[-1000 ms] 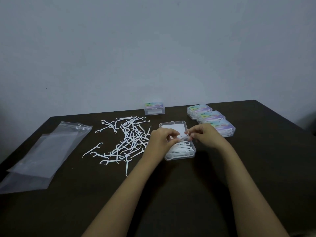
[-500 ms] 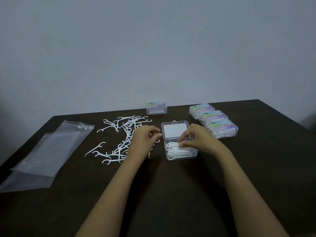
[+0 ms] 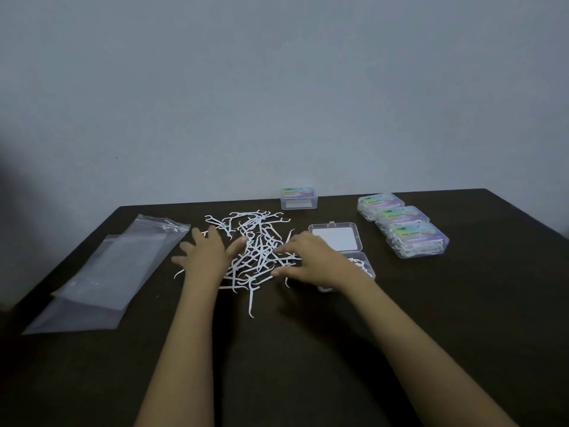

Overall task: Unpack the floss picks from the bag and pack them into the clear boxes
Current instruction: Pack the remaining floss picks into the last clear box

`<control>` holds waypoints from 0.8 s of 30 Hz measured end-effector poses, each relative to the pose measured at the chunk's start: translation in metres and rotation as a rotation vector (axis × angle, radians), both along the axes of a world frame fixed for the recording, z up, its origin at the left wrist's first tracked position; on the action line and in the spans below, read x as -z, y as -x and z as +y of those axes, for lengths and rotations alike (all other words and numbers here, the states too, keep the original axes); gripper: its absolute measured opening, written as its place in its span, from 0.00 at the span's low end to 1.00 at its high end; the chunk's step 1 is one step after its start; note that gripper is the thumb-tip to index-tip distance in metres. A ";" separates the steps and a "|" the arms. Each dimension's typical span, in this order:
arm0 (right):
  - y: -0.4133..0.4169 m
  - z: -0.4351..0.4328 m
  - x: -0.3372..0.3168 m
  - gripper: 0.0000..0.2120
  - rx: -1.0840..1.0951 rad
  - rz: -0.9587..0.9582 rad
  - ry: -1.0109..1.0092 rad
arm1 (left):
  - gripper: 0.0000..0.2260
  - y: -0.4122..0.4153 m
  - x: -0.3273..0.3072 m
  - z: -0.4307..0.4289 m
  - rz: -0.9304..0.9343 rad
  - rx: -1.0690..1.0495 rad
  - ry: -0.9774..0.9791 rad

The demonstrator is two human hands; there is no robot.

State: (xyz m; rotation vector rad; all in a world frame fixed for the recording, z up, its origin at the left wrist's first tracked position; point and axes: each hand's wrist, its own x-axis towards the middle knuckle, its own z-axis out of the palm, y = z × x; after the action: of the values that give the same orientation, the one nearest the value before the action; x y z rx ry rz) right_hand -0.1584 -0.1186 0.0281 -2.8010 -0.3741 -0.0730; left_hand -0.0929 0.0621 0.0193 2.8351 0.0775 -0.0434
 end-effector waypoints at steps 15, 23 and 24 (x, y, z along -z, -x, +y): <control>-0.070 0.037 -0.002 0.28 0.128 0.379 0.091 | 0.35 -0.002 0.005 -0.012 0.317 0.244 -0.114; -0.060 0.029 -0.004 0.18 0.047 0.264 0.021 | 0.23 0.000 -0.002 -0.008 0.174 0.201 -0.010; -0.059 0.029 -0.003 0.16 0.040 0.232 0.024 | 0.20 0.001 -0.003 -0.010 0.156 0.200 0.001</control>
State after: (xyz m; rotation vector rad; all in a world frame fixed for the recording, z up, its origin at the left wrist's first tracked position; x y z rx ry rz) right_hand -0.0997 -0.0893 0.0312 -2.7998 -0.2644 0.2464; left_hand -0.0937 0.0524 0.0224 2.8228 -0.1728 -0.3080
